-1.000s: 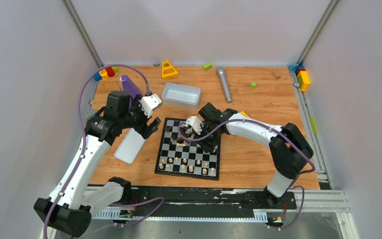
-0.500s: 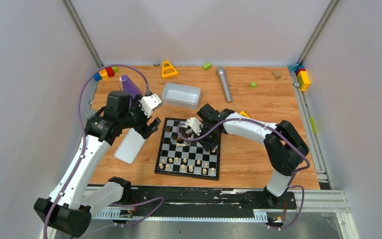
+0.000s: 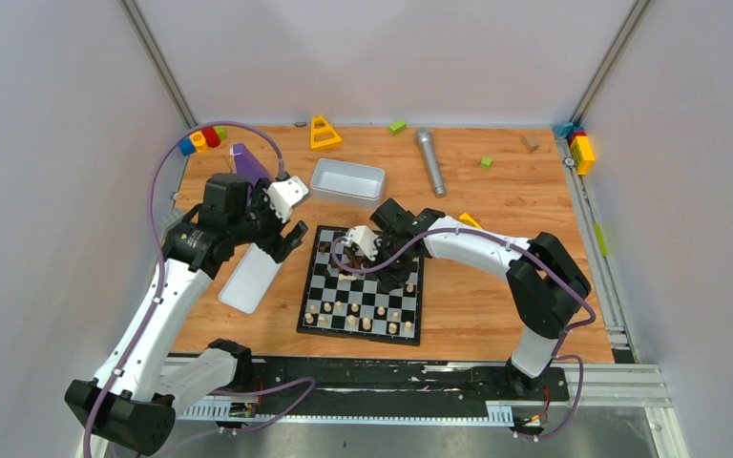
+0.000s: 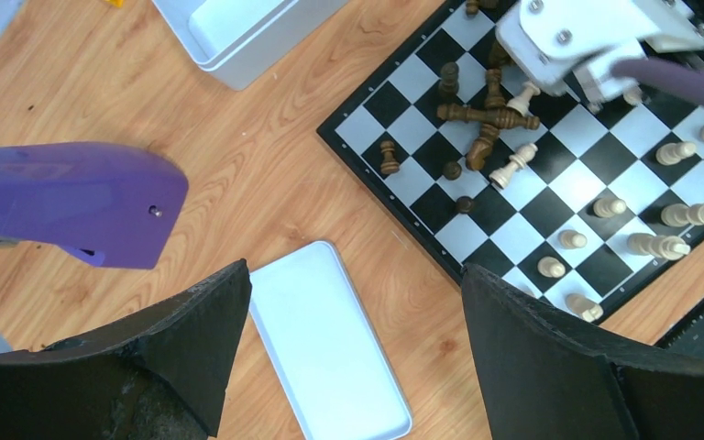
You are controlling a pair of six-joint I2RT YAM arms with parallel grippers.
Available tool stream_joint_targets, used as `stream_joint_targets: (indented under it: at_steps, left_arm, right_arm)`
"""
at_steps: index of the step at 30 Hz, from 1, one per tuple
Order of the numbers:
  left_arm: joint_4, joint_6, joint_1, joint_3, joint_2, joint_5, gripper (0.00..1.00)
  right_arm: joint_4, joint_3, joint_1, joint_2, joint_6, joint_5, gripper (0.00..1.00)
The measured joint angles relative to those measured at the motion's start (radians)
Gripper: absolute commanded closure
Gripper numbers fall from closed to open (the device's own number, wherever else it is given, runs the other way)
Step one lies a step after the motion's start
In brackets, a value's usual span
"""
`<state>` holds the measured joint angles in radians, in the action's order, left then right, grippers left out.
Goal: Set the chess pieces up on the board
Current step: Pick up the chess piece from the chessboard, then place the chess piece on the chessboard.
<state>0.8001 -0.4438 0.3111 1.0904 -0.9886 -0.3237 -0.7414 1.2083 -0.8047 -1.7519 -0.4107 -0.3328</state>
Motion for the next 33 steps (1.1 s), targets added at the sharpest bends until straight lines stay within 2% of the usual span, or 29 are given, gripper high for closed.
stream_joint_targets:
  at_steps: [14, 33]
  left_arm:
    - [-0.077, 0.066, -0.078, 0.000, 0.022, 0.080, 0.04]
    - [-0.097, 0.080, -0.097, -0.005, 0.032, 0.089, 0.03]
  right_arm:
    - [0.001, 0.059, -0.152, -0.037, 0.010, 0.001, 0.98]
    - [-0.001, 0.064, -0.209, -0.079, 0.010, 0.018, 0.95]
